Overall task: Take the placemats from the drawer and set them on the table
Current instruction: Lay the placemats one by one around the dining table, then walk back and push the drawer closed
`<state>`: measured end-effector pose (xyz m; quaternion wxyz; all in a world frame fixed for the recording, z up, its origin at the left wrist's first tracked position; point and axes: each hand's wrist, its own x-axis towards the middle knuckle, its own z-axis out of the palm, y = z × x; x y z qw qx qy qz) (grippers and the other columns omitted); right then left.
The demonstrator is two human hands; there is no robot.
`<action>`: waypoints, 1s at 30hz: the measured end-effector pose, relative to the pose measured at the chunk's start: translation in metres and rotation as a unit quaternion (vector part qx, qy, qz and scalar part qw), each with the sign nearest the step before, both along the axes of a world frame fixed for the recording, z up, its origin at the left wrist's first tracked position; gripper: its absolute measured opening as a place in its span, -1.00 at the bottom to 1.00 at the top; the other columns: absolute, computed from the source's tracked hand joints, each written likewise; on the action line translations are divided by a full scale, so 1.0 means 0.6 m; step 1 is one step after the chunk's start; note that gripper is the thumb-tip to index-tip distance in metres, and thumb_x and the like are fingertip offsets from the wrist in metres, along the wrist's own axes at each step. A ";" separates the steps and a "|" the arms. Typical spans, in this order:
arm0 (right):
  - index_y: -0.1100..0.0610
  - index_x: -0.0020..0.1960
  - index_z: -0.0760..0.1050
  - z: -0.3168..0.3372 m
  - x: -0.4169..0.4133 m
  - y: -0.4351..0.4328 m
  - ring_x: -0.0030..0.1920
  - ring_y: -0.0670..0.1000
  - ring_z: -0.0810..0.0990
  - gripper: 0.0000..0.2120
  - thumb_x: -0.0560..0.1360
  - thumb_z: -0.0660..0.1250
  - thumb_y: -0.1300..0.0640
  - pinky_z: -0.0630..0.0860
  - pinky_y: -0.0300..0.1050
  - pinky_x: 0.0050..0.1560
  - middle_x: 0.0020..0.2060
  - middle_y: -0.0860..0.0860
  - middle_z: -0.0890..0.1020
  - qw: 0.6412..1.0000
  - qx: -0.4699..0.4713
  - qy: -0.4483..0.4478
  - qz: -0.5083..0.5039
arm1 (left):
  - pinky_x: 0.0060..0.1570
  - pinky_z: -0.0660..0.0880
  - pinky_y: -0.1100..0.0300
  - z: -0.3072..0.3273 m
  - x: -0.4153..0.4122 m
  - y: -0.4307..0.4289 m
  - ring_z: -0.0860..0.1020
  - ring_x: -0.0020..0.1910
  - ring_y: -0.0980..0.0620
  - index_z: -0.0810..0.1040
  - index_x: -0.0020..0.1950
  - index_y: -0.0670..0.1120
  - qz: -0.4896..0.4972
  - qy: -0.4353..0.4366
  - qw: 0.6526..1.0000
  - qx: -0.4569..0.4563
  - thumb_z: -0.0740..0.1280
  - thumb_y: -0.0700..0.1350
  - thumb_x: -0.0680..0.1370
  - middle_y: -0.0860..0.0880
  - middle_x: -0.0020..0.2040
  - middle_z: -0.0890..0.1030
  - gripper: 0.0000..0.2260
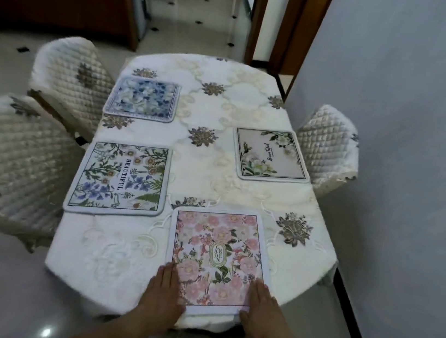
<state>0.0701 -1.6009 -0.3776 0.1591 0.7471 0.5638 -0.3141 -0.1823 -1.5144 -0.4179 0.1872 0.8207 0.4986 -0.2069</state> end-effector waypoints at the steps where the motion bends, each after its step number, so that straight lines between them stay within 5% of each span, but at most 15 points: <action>1: 0.25 0.57 -0.18 0.005 -0.003 -0.001 0.59 0.13 -0.12 -0.27 0.59 0.07 -0.05 -0.03 0.08 0.55 0.59 0.17 -0.13 1.000 -0.008 -0.008 0.001 | 0.52 0.01 -0.12 0.011 -0.003 -0.001 -0.13 0.56 -0.29 -0.16 0.56 -0.27 -0.001 0.011 1.000 -0.006 0.18 0.17 0.56 -0.31 0.58 -0.14 -0.18; 4: 0.27 0.52 0.10 0.032 -0.011 0.015 0.53 0.11 0.17 -0.36 0.52 0.13 0.06 0.09 0.10 0.50 0.54 0.17 0.18 0.999 -0.026 -0.027 0.011 | 0.46 0.18 -0.11 0.058 -0.013 0.002 0.00 0.55 -0.27 0.13 0.53 -0.18 0.029 0.014 0.999 0.005 0.22 0.12 0.55 -0.30 0.57 0.04 -0.34; 6: 0.16 0.32 0.39 0.066 -0.014 0.048 0.33 0.12 0.45 -0.57 0.49 0.15 0.06 0.32 0.04 0.34 0.34 0.12 0.48 0.999 -0.004 -0.024 0.039 | 0.29 0.32 -0.06 0.103 -0.025 0.014 0.28 0.40 -0.22 0.33 0.38 -0.13 0.058 0.009 0.997 0.051 0.21 0.14 0.54 -0.24 0.42 0.34 -0.49; 8: 0.11 0.19 0.46 0.109 -0.029 0.090 0.16 0.12 0.55 -0.69 0.49 0.17 0.06 0.45 -0.02 0.13 0.18 0.09 0.57 0.996 0.034 -0.017 0.079 | 0.17 0.35 -0.03 0.156 -0.049 0.026 0.41 0.22 -0.17 0.42 0.25 -0.09 0.075 0.018 0.993 0.089 0.20 0.17 0.54 -0.14 0.24 0.49 -0.58; 14: 0.12 0.10 0.44 0.251 -0.125 0.197 -0.04 0.12 0.56 -0.76 0.50 0.20 0.02 0.41 -0.06 -0.17 -0.05 0.07 0.56 0.963 0.166 -0.005 0.212 | 0.11 0.39 -0.01 0.310 -0.152 0.029 0.48 0.15 -0.14 0.49 0.18 -0.04 0.195 -0.008 0.968 0.157 0.21 0.23 0.54 -0.06 0.12 0.58 -0.60; 22: 0.07 0.00 0.38 0.352 -0.322 0.221 -0.05 0.14 0.55 -0.83 0.52 0.19 -0.02 0.42 -0.07 -0.14 -0.07 0.07 0.53 0.910 0.244 0.082 0.324 | -0.01 0.48 0.08 0.408 -0.339 -0.052 0.53 0.09 -0.08 0.47 0.22 0.00 0.322 -0.045 0.935 0.141 0.24 0.22 0.52 -0.04 0.15 0.57 -0.61; 30: 0.07 0.12 0.45 0.369 -0.572 0.265 0.03 0.12 0.58 -0.70 0.51 0.21 -0.09 0.49 -0.07 -0.05 0.05 0.05 0.59 0.890 0.270 0.096 0.355 | -0.07 0.44 0.13 0.423 -0.594 -0.047 0.52 0.05 0.06 0.43 0.27 0.07 0.375 -0.067 0.909 0.171 0.20 0.29 0.52 0.05 0.15 0.56 -0.58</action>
